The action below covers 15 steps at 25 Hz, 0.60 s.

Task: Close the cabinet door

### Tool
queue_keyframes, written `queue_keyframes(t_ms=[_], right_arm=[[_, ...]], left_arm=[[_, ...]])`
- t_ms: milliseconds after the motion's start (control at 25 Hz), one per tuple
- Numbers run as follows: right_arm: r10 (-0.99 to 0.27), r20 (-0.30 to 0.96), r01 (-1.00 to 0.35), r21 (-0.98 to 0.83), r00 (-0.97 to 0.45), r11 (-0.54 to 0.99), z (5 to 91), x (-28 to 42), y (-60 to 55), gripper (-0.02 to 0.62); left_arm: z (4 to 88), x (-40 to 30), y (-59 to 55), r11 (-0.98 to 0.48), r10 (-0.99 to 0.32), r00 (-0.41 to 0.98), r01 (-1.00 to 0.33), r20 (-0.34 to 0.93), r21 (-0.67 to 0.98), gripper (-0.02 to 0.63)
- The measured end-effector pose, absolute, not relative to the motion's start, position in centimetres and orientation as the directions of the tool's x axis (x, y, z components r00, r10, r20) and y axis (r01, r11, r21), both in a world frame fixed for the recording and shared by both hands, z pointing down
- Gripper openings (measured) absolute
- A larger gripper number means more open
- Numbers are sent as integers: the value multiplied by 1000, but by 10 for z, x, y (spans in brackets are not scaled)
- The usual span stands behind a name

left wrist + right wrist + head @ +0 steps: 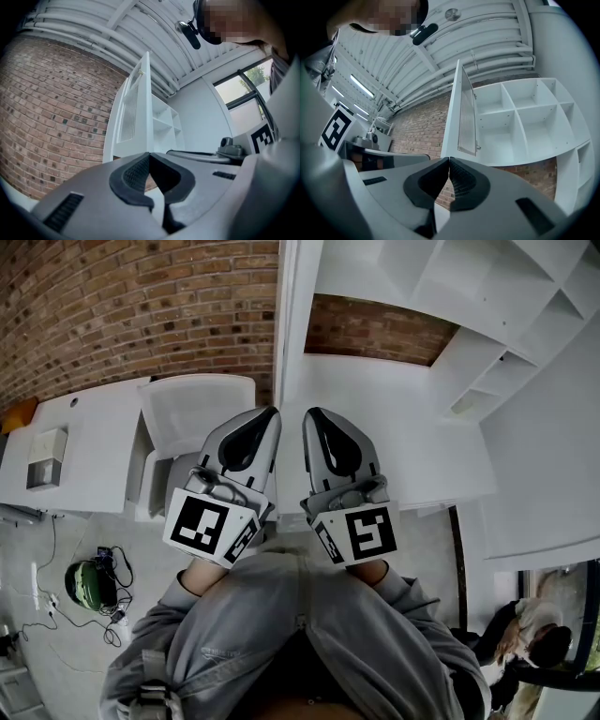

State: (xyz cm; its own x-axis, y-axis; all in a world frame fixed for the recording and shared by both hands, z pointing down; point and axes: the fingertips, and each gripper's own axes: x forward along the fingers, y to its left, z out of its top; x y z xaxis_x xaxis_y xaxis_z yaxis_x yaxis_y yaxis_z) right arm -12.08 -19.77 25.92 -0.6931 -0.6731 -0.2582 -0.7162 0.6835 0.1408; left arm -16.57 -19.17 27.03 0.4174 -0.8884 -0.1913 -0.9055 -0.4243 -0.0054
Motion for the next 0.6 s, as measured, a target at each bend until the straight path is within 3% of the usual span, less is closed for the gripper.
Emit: queue_keyframes(t_ms=[600], right_arm=[[-624, -331, -697, 185, -708, 693, 187, -125, -206, 28]], left_arm=[[212, -167, -201, -467, -843, 461, -883, -277, -47, 5]])
